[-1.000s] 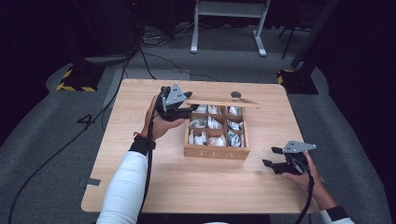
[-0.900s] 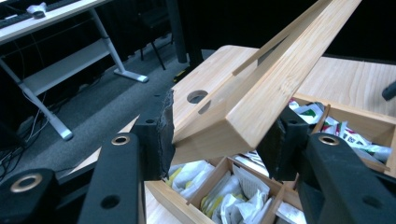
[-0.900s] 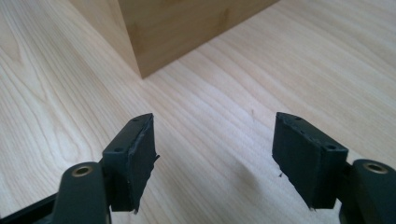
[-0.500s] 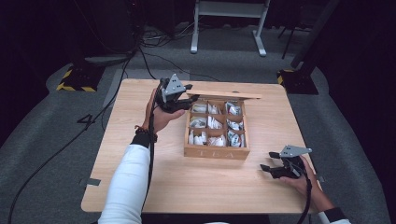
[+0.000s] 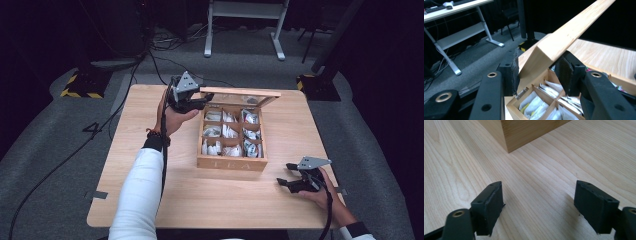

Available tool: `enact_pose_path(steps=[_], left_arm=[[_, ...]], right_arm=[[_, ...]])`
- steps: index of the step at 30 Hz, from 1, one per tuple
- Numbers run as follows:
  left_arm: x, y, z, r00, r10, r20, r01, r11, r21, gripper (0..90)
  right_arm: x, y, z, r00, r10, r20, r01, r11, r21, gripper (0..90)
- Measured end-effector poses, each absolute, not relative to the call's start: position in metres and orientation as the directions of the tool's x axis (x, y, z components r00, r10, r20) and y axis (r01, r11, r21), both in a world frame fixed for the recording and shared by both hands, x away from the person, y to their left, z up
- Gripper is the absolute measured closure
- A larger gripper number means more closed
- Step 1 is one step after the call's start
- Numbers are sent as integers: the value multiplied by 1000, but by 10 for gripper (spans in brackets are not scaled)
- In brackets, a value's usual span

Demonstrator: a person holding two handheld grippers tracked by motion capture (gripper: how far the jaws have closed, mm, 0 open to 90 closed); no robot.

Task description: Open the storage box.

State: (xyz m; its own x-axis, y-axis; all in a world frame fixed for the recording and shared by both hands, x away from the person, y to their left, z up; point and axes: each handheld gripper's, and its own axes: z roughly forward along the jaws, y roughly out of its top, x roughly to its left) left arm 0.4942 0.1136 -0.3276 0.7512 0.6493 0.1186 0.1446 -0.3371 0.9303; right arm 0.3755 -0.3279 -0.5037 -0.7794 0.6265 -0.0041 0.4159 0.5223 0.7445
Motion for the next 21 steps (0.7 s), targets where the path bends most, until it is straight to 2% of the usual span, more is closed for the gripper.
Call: enact_pose_path(steps=[5, 21], left_arm=[[502, 113, -325, 744, 662, 97, 155, -311, 938, 542], [521, 111, -318, 726, 686, 56, 181, -269, 946, 545]], right_arm=[[376, -326, -504, -780, 626, -4, 418, 525, 742, 199], [376, -325, -504, -781, 625, -6, 417, 528, 740, 188]])
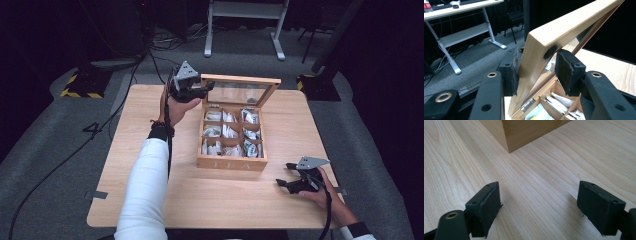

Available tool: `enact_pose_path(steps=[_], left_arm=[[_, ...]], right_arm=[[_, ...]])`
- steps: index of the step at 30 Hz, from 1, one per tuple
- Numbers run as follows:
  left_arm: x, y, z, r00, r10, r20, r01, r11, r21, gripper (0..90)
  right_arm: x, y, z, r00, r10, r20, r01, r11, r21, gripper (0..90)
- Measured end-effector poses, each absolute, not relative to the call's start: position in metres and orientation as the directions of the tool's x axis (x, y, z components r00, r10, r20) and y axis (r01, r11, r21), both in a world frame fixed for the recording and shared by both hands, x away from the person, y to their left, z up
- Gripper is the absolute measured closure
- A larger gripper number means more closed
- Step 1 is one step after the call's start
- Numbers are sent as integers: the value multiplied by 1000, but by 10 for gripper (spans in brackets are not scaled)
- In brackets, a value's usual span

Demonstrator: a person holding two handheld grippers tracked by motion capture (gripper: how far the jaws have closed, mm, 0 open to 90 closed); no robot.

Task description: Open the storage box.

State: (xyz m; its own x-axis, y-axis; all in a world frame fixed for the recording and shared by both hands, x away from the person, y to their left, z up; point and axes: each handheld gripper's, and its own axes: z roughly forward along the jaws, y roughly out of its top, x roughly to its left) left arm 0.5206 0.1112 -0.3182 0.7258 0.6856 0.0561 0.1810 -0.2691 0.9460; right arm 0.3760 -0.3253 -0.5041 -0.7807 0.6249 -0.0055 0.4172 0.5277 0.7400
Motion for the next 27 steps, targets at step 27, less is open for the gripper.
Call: enact_pose_path(steps=[27], left_arm=[[566, 105, -317, 676, 737, 19, 228, -234, 945, 556]], right_arm=[[376, -325, -504, -779, 627, -6, 418, 527, 740, 183]])
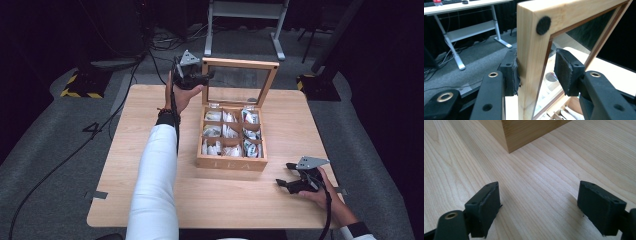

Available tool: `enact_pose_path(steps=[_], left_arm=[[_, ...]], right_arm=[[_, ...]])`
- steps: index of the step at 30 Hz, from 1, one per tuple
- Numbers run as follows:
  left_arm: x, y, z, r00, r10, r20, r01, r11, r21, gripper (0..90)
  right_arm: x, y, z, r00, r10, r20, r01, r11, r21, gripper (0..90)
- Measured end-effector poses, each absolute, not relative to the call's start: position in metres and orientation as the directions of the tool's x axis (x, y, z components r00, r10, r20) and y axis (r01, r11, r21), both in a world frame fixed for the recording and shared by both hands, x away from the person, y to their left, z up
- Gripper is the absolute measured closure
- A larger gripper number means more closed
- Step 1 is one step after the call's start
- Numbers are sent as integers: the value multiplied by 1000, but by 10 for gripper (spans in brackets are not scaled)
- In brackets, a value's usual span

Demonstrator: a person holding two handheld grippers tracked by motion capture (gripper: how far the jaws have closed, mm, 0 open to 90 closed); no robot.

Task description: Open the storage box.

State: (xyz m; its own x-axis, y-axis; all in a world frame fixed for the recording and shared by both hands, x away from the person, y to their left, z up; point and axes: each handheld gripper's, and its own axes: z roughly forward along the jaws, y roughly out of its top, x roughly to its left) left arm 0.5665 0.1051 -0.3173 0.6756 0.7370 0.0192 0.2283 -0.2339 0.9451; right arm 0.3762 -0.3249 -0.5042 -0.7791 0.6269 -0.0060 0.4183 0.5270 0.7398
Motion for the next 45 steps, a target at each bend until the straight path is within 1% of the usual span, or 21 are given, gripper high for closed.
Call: enact_pose_path(steps=[3, 5, 7, 10, 13, 20, 28, 41, 45], left_arm=[[570, 105, -318, 673, 740, 15, 239, -236, 942, 557], [572, 103, -318, 668, 744, 27, 240, -250, 938, 558], [575, 103, -318, 663, 748, 25, 244, -248, 938, 556], [580, 104, -319, 663, 749, -4, 259, -225, 939, 557], [584, 101, -318, 651, 759, 15, 262, -243, 934, 554], [593, 100, -321, 637, 771, -14, 274, -210, 938, 548], [603, 97, -326, 610, 792, -12, 296, -214, 931, 546], [614, 95, -347, 581, 814, -5, 352, -246, 903, 570], [616, 93, -359, 562, 827, -19, 390, -245, 888, 588]], right_arm=[[376, -325, -504, -779, 627, -6, 418, 527, 740, 183], [376, -325, -504, -779, 627, -6, 419, 527, 740, 183], [376, -325, -504, -779, 627, -6, 419, 527, 740, 182], [376, -325, -504, -778, 629, -6, 420, 527, 739, 180], [376, -325, -504, -778, 629, -6, 420, 527, 739, 180], [377, -325, -504, -779, 627, -8, 416, 527, 741, 179], [377, -325, -504, -779, 627, -6, 418, 527, 740, 178], [377, -324, -504, -779, 627, -7, 418, 527, 740, 178], [377, -324, -504, -779, 627, -7, 417, 527, 740, 178]])
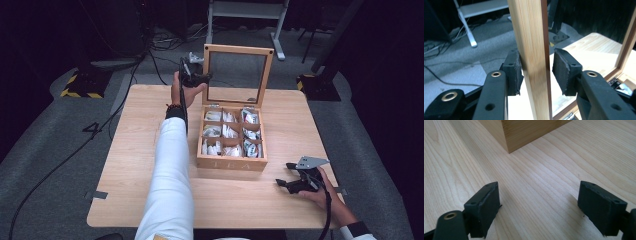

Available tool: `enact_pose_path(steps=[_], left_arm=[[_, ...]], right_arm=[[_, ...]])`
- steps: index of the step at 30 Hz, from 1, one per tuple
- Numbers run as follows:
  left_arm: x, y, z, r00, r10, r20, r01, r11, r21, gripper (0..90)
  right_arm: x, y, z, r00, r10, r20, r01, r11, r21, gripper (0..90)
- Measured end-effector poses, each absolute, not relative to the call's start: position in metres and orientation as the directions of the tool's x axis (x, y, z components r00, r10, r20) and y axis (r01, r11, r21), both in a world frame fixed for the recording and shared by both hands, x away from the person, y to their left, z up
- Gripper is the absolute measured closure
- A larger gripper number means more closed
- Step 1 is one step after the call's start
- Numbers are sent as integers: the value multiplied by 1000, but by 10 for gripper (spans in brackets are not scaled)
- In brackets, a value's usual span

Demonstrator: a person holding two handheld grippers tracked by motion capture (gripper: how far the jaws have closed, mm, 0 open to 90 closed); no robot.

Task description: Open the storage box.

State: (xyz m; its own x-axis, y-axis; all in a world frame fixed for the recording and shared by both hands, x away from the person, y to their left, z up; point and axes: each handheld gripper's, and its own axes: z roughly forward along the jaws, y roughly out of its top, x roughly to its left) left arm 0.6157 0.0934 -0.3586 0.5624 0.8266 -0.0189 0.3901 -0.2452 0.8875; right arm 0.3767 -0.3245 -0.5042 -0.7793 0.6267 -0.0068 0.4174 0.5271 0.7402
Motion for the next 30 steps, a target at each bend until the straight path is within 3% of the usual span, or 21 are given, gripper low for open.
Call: enact_pose_path(steps=[20, 30], left_arm=[[603, 93, -407, 596, 802, 33, 482, -390, 785, 615], [595, 96, -414, 603, 797, 30, 486, -396, 779, 591]], right_arm=[[377, -324, -504, -776, 630, -3, 423, 525, 739, 175], [377, -324, -504, -778, 629, -6, 421, 527, 738, 175]])
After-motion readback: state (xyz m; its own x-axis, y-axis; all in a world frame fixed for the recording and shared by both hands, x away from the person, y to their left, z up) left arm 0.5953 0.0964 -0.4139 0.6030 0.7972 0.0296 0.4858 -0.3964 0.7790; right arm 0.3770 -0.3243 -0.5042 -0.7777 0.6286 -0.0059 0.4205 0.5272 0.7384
